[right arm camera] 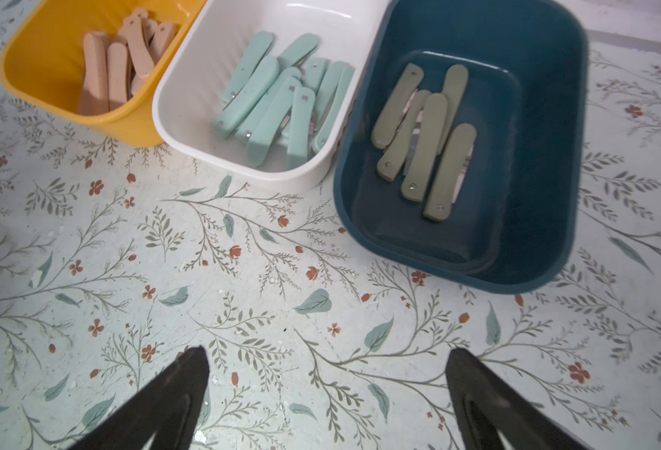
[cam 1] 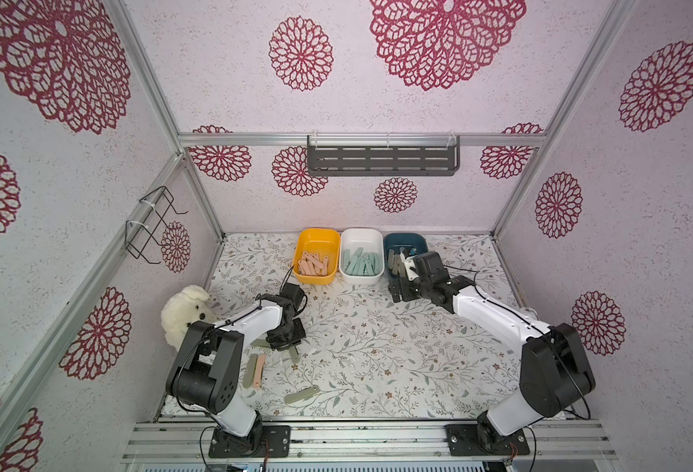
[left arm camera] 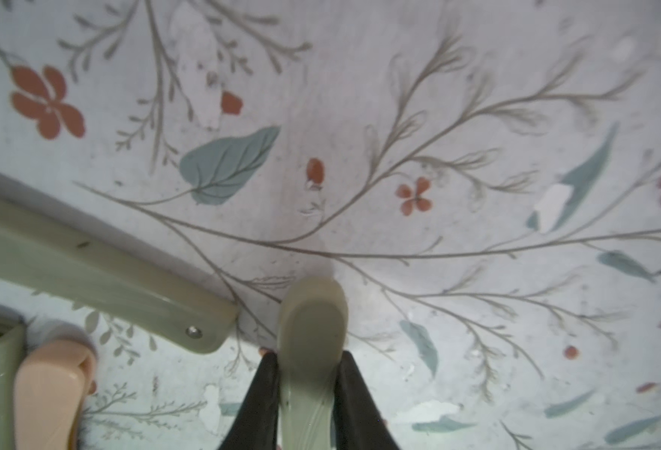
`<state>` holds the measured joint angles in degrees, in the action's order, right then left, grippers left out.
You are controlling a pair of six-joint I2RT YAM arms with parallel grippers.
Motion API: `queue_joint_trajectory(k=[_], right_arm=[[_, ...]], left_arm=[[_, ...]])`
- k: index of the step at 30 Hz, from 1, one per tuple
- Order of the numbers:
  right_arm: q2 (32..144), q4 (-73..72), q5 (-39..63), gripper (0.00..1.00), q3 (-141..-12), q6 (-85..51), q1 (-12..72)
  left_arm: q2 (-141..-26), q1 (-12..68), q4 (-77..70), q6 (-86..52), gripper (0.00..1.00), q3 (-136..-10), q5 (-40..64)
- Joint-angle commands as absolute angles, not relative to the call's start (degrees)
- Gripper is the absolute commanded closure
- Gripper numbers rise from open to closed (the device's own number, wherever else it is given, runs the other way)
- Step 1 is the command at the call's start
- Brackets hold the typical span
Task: Place the fruit knives into the storage box by color
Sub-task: Pick up the fruit knife from the center of the board, then place the fruit knife in the storage box.
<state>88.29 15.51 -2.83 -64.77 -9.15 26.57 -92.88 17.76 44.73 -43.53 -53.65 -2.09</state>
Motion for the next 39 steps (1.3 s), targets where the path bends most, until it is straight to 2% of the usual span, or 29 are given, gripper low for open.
queue_joint_trajectory(k=[1,6,15,18,21,25,29,35,39], right_arm=[[84.62,14.73,-4.52,0.01,-63.44,-11.75,25.13],[81.89,14.60,-4.46,0.01,-59.26,-12.69,23.75],[73.75,15.14,-4.62,0.01,-49.09,-15.07,20.65],[69.91,14.10,-3.78,0.01,-45.17,-16.50,18.90],[67.01,13.45,-2.38,0.01,-42.08,-16.39,16.79],[65.97,12.44,-0.27,0.01,-40.39,-16.43,15.06],[65.44,11.54,1.02,0.01,-38.71,-17.05,14.25],[63.75,10.15,4.11,0.00,-36.39,-18.05,13.08],[64.53,9.99,6.09,0.01,-36.47,-17.70,13.09]], left_arm=[[-92.20,18.94,44.79,-42.63,0.88,-57.58,-0.82],[-93.89,22.17,45.12,-42.70,0.88,-64.85,0.63],[-111.53,30.21,47.27,-38.70,0.90,-95.55,2.60],[-119.62,31.10,44.47,-38.14,0.90,-105.60,2.96],[-126.12,31.26,35.12,-39.15,0.91,-111.62,6.73],[-137.02,31.95,31.63,-39.76,0.92,-128.98,8.69],[-144.66,33.03,26.45,-42.15,0.91,-139.49,9.76],[-153.36,34.79,21.01,-42.89,0.85,-147.03,9.87],[-157.82,35.13,21.23,-42.81,0.77,-151.03,10.15]])
